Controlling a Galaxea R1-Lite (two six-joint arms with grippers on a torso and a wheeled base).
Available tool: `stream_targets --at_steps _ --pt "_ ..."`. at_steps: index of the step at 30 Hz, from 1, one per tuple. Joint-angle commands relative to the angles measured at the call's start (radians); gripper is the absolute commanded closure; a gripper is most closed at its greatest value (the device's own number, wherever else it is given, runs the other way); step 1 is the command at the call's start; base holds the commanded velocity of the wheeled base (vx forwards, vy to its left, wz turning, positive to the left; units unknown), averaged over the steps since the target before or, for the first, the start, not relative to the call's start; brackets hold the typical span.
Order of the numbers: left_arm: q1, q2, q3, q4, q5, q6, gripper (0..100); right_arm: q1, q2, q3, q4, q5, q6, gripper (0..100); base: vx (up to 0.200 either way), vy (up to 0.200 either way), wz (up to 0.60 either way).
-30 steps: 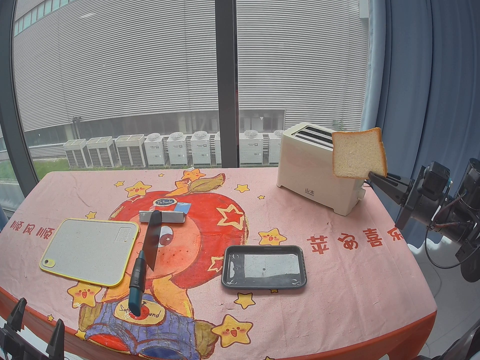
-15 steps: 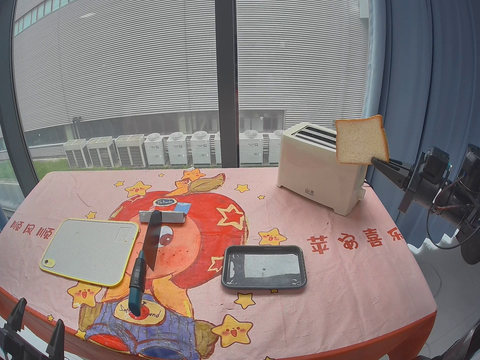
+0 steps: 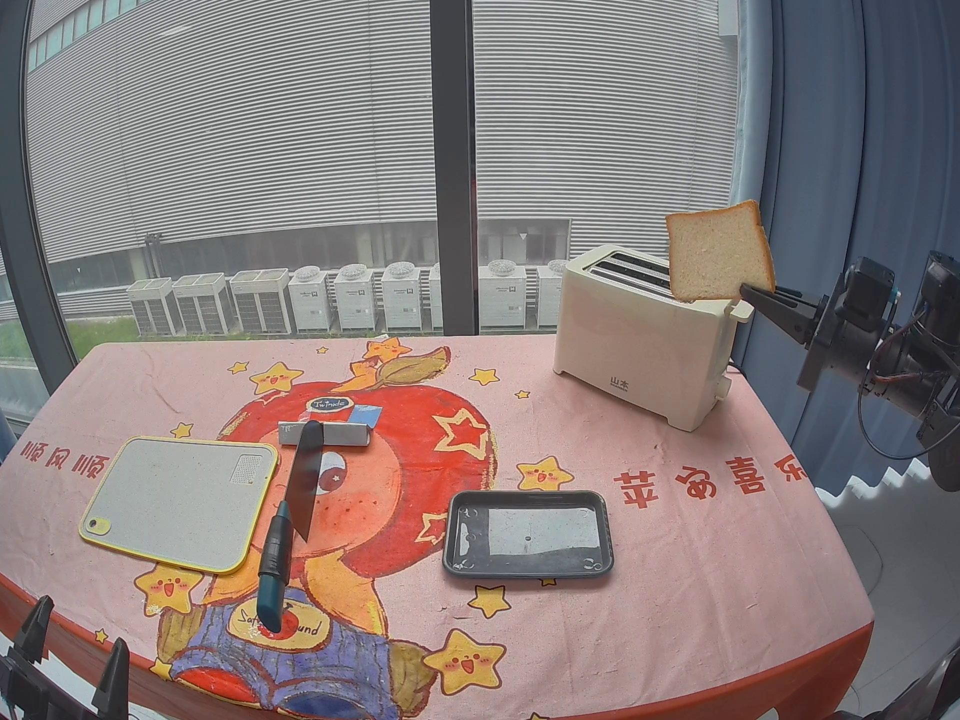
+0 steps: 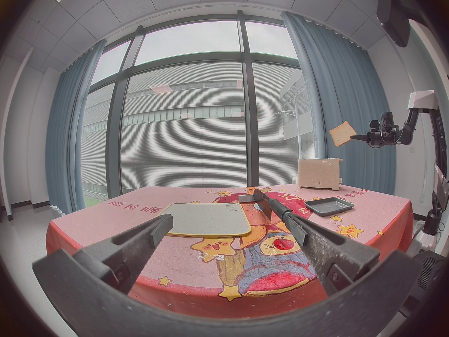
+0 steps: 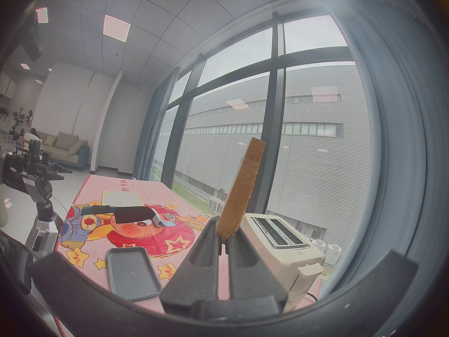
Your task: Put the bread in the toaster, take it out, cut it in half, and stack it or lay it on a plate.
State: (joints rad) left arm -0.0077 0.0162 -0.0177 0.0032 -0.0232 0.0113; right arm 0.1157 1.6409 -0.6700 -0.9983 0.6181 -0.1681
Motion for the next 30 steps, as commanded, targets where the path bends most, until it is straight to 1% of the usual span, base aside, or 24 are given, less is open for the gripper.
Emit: stream_targets --at_steps 1,12,18,19,22,30 --pt "0.000 -0.016 0.018 0.000 0.000 -0.001 0 -0.004 -0.007 -0.033 0.010 0.000 -0.001 100 0.000 0.000 0.00" --pt "0.000 -0.016 0.018 0.000 0.000 0.001 0 -0.005 -0.035 -0.092 0.130 0.002 -0.002 100 0.000 0.000 0.00" --pt "0.000 -0.016 0.018 0.000 0.000 -0.001 0 -0.022 -0.041 -0.160 0.218 0.002 -0.004 100 0.000 0.000 0.00" --pt "0.000 -0.016 0.018 0.000 0.000 0.001 0 -0.025 -0.039 -0.174 0.234 0.008 -0.004 100 0.000 0.000 0.00" --pt "0.000 -0.016 0.018 0.000 0.000 -0.001 0 -0.030 -0.033 -0.198 0.244 0.019 -0.016 100 0.000 0.000 0.00" --pt "0.000 -0.016 0.018 0.000 0.000 0.001 0 -0.033 -0.026 -0.218 0.248 0.020 -0.018 100 0.000 0.000 0.00"
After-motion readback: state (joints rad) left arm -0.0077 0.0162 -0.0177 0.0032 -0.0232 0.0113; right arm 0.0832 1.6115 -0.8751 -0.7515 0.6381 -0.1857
